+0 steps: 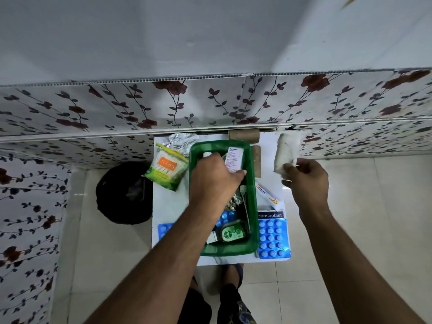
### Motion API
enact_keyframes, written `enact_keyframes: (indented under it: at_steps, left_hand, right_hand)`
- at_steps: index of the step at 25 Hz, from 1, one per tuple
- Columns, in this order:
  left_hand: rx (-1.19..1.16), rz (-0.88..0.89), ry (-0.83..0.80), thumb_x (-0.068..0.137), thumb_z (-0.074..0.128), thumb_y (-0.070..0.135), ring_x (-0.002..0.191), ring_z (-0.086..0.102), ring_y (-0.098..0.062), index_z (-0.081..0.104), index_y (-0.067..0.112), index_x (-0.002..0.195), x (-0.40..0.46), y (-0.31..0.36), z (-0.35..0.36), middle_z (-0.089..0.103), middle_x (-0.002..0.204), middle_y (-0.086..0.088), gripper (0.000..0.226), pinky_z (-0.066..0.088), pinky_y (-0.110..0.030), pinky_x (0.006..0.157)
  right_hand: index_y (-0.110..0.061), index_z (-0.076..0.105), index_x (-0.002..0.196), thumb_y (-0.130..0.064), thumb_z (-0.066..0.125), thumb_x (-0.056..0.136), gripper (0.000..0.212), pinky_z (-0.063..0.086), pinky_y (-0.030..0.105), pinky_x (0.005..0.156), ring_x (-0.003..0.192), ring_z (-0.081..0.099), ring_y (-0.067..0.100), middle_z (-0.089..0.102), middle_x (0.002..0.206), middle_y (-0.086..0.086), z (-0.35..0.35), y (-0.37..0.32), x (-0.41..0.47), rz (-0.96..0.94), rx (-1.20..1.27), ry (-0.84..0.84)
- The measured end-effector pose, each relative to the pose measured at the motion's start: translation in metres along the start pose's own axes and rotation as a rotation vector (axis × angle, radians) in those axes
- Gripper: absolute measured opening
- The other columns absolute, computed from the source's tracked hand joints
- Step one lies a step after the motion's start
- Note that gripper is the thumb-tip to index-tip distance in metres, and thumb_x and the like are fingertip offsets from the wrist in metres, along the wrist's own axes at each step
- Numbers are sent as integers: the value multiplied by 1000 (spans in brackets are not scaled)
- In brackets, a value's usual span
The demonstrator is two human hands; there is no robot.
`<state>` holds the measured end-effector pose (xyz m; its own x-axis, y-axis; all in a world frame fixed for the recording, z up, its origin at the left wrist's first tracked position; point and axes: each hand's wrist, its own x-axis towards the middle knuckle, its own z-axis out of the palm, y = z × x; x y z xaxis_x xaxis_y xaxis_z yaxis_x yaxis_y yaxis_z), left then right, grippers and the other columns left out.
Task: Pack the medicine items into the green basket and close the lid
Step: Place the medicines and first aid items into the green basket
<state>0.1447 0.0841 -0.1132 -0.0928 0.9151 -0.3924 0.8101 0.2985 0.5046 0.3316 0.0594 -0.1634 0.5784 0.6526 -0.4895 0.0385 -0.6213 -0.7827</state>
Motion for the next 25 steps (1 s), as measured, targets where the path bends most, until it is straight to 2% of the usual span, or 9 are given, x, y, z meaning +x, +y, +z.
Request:
enact_keyframes:
  at_steps: [2, 7, 9, 11, 14, 16, 18, 21, 25]
  left_hand:
    - [-62, -2, -55, 83, 66, 45, 65, 64, -19, 65, 13, 88, 3, 3, 13, 68, 75, 0, 32, 45, -27, 54]
    - [-166, 18, -158, 87, 57, 11, 76, 70, -26, 68, 6, 111, 4, -4, 21, 75, 102, -10, 27, 57, -35, 73]
    - [-164, 37, -187, 90, 56, 12, 68, 67, -14, 66, 5, 115, 1, -6, 13, 74, 103, -11, 28, 54, -26, 63]
    - [-248, 61, -152, 92, 56, 13, 47, 57, 1, 66, 13, 118, -6, -12, -6, 73, 100, -5, 29, 44, -16, 44]
    - [-460, 10, 29, 90, 61, 14, 65, 69, -12, 68, 29, 109, -15, -45, -45, 71, 93, 3, 25, 60, -32, 60]
    - [-526, -75, 136, 87, 62, 15, 74, 71, -25, 66, 41, 102, -15, -76, -58, 69, 89, 4, 30, 60, -48, 73]
    - [-522, -134, 206, 86, 62, 12, 78, 70, -25, 64, 41, 104, -13, -101, -61, 69, 86, 3, 34, 57, -50, 79]
    - [-521, -147, 209, 87, 62, 8, 80, 69, -23, 63, 34, 108, -11, -120, -54, 69, 85, 2, 34, 57, -48, 81]
    - [-511, -130, 153, 88, 60, 6, 78, 68, -24, 65, 27, 104, -12, -132, -46, 67, 82, 4, 27, 54, -33, 69]
  right_hand:
    - [-7, 63, 107, -16, 67, 86, 23, 60, 36, 70, 78, 71, 26, 70, 98, 15, -6, -2, -2, -19, 24, -2]
    - [-14, 63, 112, -19, 68, 87, 26, 58, 35, 72, 77, 69, 20, 70, 98, 11, -8, -10, -13, -34, 7, -21]
    - [-21, 64, 108, -19, 69, 87, 22, 54, 33, 74, 76, 66, 15, 69, 92, 5, -6, -22, -30, -72, -29, -15]
    - [-24, 63, 103, -16, 68, 88, 18, 50, 27, 67, 70, 65, 8, 69, 86, 0, -1, -35, -55, -102, 7, -69]
    - [-27, 62, 101, -14, 68, 89, 19, 56, 29, 66, 73, 69, 7, 71, 86, -4, 24, -46, -97, -111, -2, -265]
    - [-26, 60, 104, -16, 67, 89, 19, 55, 21, 63, 69, 67, 2, 69, 79, -7, 48, -41, -110, -153, -129, -296]
    - [-24, 58, 108, -18, 65, 90, 20, 46, 17, 56, 69, 67, 3, 70, 80, -8, 72, -34, -107, -232, -249, -242]
    - [-20, 53, 118, -23, 59, 90, 29, 44, 28, 64, 85, 67, 28, 67, 103, 9, 93, -28, -97, -391, -607, -229]
    - [-20, 53, 125, -16, 57, 88, 37, 52, 37, 67, 81, 66, 36, 52, 113, 13, 97, -25, -102, -509, -973, -237]
